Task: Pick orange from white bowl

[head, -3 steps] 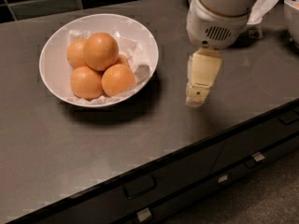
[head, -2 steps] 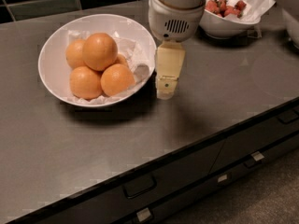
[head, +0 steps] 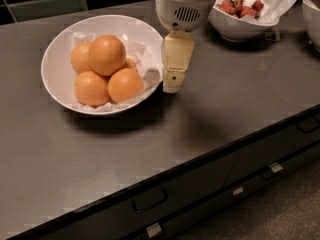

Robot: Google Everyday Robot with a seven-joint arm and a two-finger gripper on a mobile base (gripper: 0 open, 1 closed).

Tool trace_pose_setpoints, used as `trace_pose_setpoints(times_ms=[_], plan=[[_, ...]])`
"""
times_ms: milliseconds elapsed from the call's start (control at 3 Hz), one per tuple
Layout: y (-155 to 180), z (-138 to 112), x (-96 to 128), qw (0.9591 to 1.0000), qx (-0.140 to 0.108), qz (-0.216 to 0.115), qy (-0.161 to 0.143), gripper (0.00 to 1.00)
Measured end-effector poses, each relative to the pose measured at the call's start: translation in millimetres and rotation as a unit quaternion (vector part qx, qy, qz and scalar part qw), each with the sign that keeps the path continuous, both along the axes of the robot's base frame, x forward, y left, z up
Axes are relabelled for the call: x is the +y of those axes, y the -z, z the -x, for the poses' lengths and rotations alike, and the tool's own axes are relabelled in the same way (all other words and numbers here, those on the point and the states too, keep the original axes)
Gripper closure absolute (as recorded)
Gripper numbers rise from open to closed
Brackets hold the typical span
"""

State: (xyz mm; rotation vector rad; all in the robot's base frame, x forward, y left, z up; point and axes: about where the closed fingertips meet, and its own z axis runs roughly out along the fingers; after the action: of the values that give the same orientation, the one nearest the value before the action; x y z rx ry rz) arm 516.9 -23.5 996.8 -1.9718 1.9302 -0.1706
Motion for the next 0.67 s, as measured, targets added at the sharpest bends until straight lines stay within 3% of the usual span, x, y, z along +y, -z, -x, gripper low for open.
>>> trace_pose_setpoints(times_ms=[333, 667], plan=[[-15, -21, 18, 0.9993, -0.022, -0.016, -0.026, 0.0], [-13, -45, 38, 0.9966, -0.023, -0.057, -0.055, 0.0]])
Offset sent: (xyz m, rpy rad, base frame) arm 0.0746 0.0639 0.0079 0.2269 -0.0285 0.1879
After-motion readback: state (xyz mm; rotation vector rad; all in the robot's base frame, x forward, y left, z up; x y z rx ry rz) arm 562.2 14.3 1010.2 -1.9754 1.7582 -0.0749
